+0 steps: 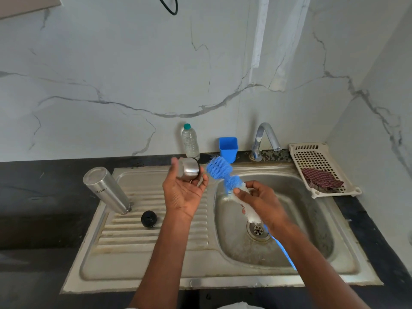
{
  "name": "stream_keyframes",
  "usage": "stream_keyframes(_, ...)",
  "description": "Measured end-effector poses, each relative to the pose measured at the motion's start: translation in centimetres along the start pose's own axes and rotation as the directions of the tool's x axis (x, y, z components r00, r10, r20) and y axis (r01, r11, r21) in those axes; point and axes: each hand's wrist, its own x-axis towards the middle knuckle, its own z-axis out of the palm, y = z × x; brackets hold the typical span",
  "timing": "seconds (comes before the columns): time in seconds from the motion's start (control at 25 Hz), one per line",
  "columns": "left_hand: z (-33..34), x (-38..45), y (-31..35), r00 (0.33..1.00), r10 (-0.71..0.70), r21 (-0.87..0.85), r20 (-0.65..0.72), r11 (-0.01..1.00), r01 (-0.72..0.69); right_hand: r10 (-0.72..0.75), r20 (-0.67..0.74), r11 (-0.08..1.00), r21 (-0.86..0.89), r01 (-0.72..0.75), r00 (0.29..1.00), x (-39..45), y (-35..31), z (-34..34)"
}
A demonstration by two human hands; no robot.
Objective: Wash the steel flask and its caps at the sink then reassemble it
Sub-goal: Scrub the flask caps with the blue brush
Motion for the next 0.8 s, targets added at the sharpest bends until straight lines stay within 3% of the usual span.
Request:
stream_keyframes(0.28, 1.0, 1.0, -0.1, 0.993, -0.032, 0.049, -0.113, 0.998, 0.038, -0.307, -0.118, 0.901, -0.357, 0.249, 0.944, 0.7, -0.8, -0.1)
stream_keyframes(0.44, 1.3, 1.2, 0.0, 0.986, -0.055, 0.139, -0.159, 0.987, 0.077, -0.503, -0.010, 0.730, -0.541, 0.418, 0.864, 1.0, -1.5, 1.2)
stream_keyframes(0.52, 1.7, 0.9, -0.4, 0.984, -0.065, 0.235, -0.167, 0.966, 0.104, -0.550, 0.037, 0.652, -0.605, 0.457, 0.834, 1.4, -1.2, 2.1)
stream_keyframes(0.8, 2.5, 0.4, -1.1, 0.996, 0.044, 0.431, -0.075, 0.902, -0.008, -0.568, 0.138, 0.492, -0.734, 0.469, 0.812, 2.4, 1.3, 3.6)
